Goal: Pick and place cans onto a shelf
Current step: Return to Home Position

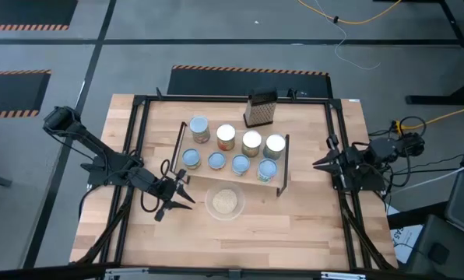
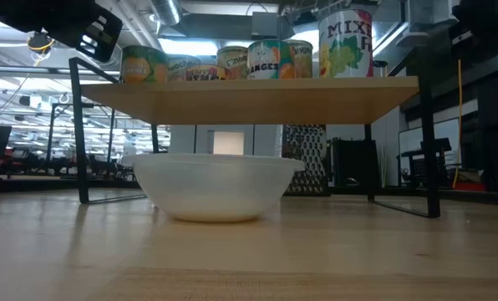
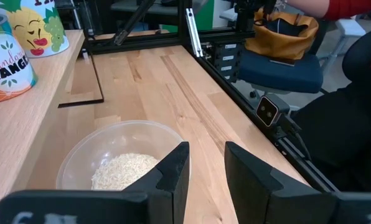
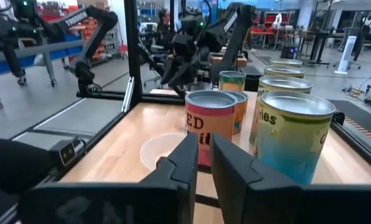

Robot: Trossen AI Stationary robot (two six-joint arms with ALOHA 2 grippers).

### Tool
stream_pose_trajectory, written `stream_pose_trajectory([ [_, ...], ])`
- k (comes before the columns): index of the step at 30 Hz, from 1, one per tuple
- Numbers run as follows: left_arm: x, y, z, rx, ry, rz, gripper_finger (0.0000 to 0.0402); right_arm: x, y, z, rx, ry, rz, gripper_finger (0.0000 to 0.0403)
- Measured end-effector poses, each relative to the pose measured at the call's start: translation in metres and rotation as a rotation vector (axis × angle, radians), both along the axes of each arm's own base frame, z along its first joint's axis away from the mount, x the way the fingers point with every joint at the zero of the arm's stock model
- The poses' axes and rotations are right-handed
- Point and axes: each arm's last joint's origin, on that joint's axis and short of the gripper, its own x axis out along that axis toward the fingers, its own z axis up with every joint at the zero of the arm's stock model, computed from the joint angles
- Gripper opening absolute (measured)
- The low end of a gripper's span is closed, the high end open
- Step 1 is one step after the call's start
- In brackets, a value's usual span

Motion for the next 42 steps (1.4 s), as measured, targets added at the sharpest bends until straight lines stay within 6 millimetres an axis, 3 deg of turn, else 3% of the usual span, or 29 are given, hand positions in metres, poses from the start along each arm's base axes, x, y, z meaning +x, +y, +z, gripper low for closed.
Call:
stream_pose_trajectory([
  [11,0.000,0.000,0.000,0.000,0.000,0.000,0.0094,0.013,0.006,-0.025,-0.015,0.003,0.000,0.0048],
  [31,0.000,0.000,0.000,0.000,0.000,0.000,0.0094,0.033,0.005,-0.061,-0.102,-0.185,-0.159,0.0048],
  [42,0.000,0.000,0.000,0.000,0.000,0.000,0.0094,0.035,-0.006,-0.062,-0.136,-0.175,-0.255,0.0048],
])
